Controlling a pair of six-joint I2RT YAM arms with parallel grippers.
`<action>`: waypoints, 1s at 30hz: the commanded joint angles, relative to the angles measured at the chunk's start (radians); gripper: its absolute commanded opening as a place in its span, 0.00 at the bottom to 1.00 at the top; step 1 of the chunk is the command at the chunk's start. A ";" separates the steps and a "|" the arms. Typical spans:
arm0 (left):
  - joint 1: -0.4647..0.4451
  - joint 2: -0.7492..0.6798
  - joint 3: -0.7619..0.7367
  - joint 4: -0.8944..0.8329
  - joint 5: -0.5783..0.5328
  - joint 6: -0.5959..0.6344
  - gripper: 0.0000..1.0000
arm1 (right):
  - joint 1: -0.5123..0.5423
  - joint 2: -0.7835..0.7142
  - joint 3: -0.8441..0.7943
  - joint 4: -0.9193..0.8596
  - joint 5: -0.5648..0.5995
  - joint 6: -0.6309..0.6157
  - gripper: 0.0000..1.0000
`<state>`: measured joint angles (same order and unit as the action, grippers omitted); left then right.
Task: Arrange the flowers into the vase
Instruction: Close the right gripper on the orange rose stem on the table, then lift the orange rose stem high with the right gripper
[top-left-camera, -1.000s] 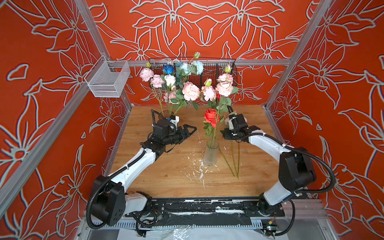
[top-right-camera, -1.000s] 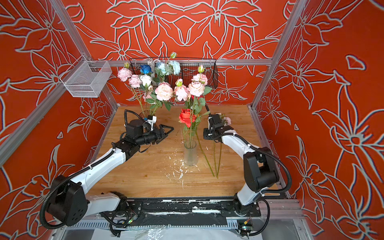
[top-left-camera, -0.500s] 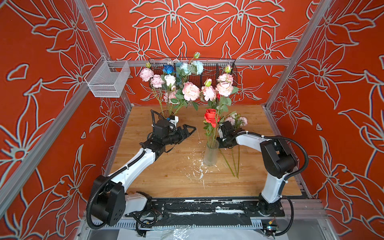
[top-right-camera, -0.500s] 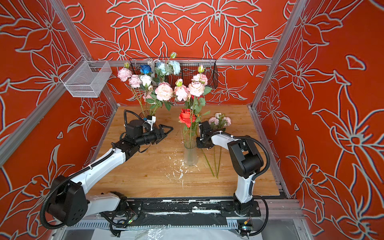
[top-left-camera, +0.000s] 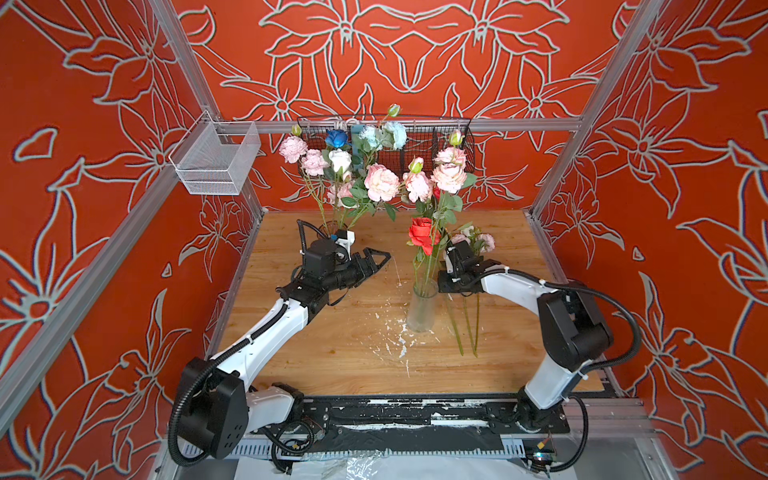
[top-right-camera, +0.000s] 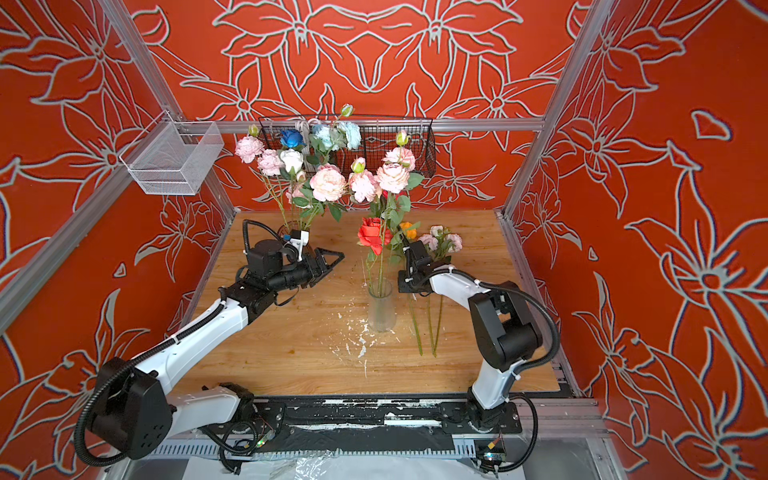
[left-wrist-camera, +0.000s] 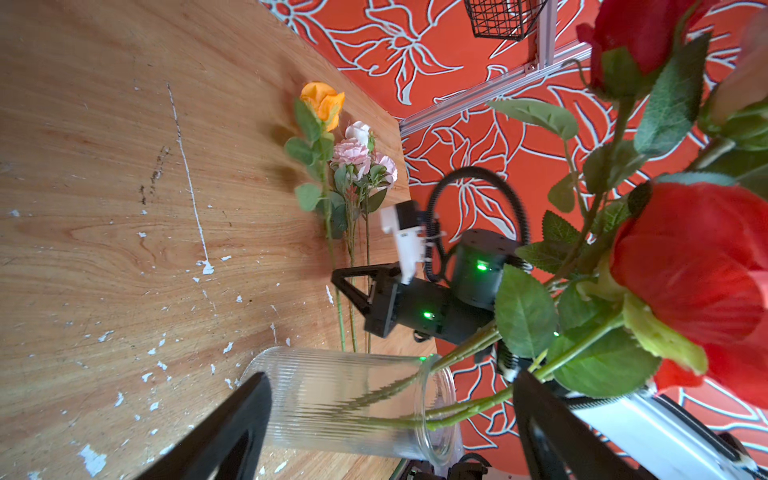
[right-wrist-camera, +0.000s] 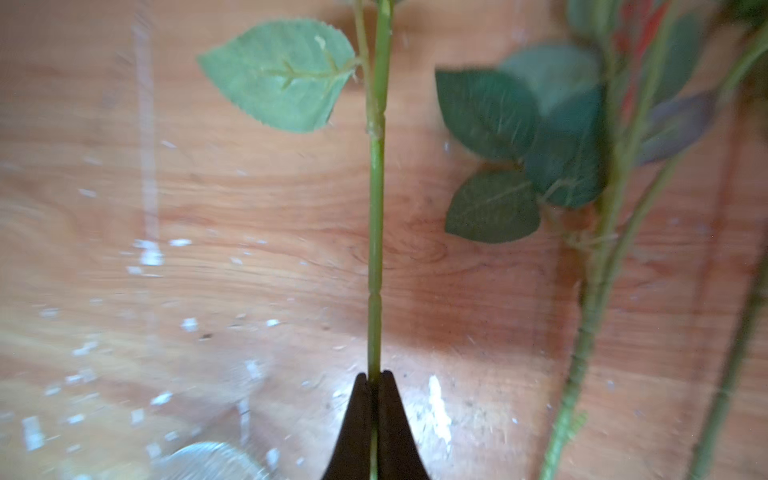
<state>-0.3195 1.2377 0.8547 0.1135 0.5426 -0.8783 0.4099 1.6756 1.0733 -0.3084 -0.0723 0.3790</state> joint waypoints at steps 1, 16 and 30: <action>0.009 -0.029 -0.010 0.015 -0.008 0.010 0.91 | 0.001 -0.107 -0.021 0.024 -0.023 0.013 0.00; 0.034 -0.084 -0.019 0.034 0.002 -0.014 0.91 | -0.050 -0.541 -0.334 0.004 0.037 0.126 0.00; 0.052 -0.101 -0.073 0.176 0.008 -0.028 0.94 | -0.061 -1.104 -0.537 0.448 0.050 0.133 0.00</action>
<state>-0.2745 1.1603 0.7902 0.1951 0.5362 -0.9020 0.3500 0.6338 0.5766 -0.0689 -0.0158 0.4908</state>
